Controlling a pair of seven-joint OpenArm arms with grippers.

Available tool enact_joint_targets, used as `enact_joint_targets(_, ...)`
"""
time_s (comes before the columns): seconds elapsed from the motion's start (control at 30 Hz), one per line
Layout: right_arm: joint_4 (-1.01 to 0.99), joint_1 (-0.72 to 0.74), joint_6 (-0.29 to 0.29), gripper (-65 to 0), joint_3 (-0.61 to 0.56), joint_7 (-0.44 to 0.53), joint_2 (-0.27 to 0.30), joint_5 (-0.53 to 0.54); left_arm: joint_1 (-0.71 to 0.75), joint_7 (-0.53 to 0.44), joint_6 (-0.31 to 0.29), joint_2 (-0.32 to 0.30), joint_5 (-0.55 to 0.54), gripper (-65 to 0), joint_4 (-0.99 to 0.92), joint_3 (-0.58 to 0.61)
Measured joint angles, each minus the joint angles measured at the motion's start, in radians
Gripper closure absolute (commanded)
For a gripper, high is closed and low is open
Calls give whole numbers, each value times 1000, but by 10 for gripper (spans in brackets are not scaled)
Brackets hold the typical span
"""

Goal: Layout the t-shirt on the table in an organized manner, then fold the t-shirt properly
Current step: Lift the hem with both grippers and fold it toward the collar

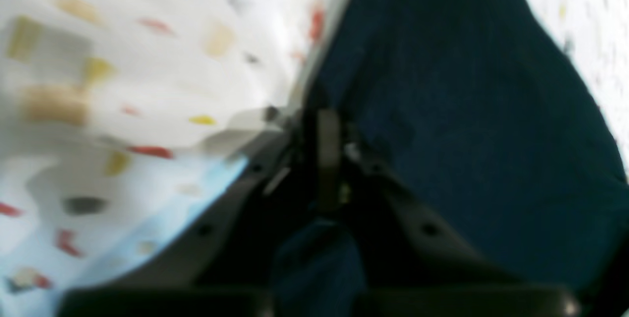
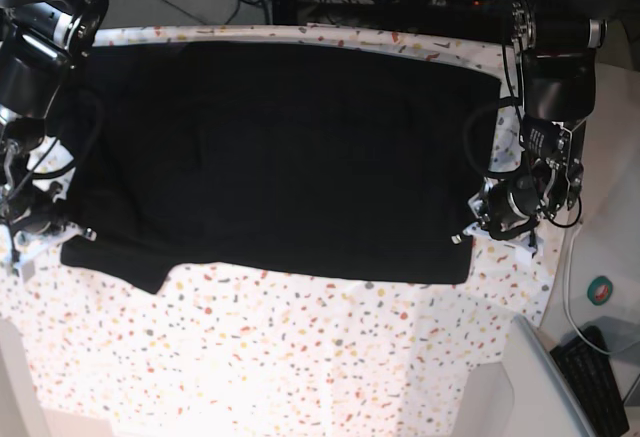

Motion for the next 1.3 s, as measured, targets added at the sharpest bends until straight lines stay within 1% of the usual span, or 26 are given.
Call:
enact_joint_targets(0.13, 0, 0, 0, 0, 0, 0, 1, 0, 44, 47, 10, -29, 12, 0, 92, 6)
enact_joint_targets(0.2, 0, 0, 0, 0, 0, 0, -1, 2, 96, 64, 16, -54, 14, 0, 177, 5)
enact_joint_targets(0.23, 0, 0, 0, 0, 0, 0, 0, 1, 124, 84, 21, -63, 19, 0, 228, 2)
enact_joint_targets(0.27, -1, 0, 0, 0, 0, 0, 0, 2, 151, 115, 37, -66, 17, 0, 274, -12)
enact_joint_targets(0.33, -1, -1, 0, 0, 0, 0, 0, -2, 213, 148, 82, -49, 10, 0, 357, -92)
enact_joint_targets(0.43, -1, -3, 0, 0, 0, 0, 0, -1, 315, 184, 142, -8, 9, 0, 430, -206)
enact_joint_targets(0.53, -1, -2, 1, 0, 0, 0, -3, 4, 386, 195, 143, 8, 19, 0, 469, -244)
enact_joint_targets(0.67, -1, -3, 1, 0, 0, 0, 0, 3, 383, 258, 143, 10, 18, 0, 511, -249)
enact_joint_targets(0.8, -1, -3, 1, 0, 0, 0, 0, 3, 388, 307, 144, 11, 18, 0, 513, -249)
enact_joint_targets(0.83, -1, -3, 1, 0, 0, 0, 0, 3, 390, 307, 144, 11, 19, -20, 513, -249)
enact_joint_targets(0.9, -1, -3, 1, 0, 0, 0, 0, 3, 389, 306, 143, 11, 22, -209, 513, -249)
enact_joint_targets(0.93, -1, -3, 1, 0, 0, 0, 0, 3, 389, 304, 144, 11, 19, -285, 513, -253)
enact_joint_targets(0.97, -1, -3, 1, 0, 0, 0, 0, 2, 391, 306, 143, 15, 18, -354, 517, -272)
enact_joint_targets(1.0, -1, -3, 1, 0, 0, 0, 0, 2, 399, 306, 143, 21, 15, -408, 534, -301)
enact_joint_targets(1.03, -1, -3, 1, 0, 0, 0, 0, 2, 405, 311, 146, 27, 20, -441, 558, -330)
enact_joint_targets(1.07, -1, -3, 1, 0, 0, 0, 0, 2, 411, 311, 153, 36, 31, -471, 591, -363)
enact_joint_targets(1.1, -1, -3, 1, 0, 0, 0, 0, 3, 415, 315, 158, 36, 32, -485, 626, -381)
enact_joint_targets(1.2, -1, -3, 1, 0, 0, 0, 0, 3, 398, 310, 149, 33, 26, -489, 706, -394)
enact_joint_targets(1.3, -1, -2, 0, 0, 0, 0, 0, 0, 335, 313, 149, 37, 26, -489, 678, -393)
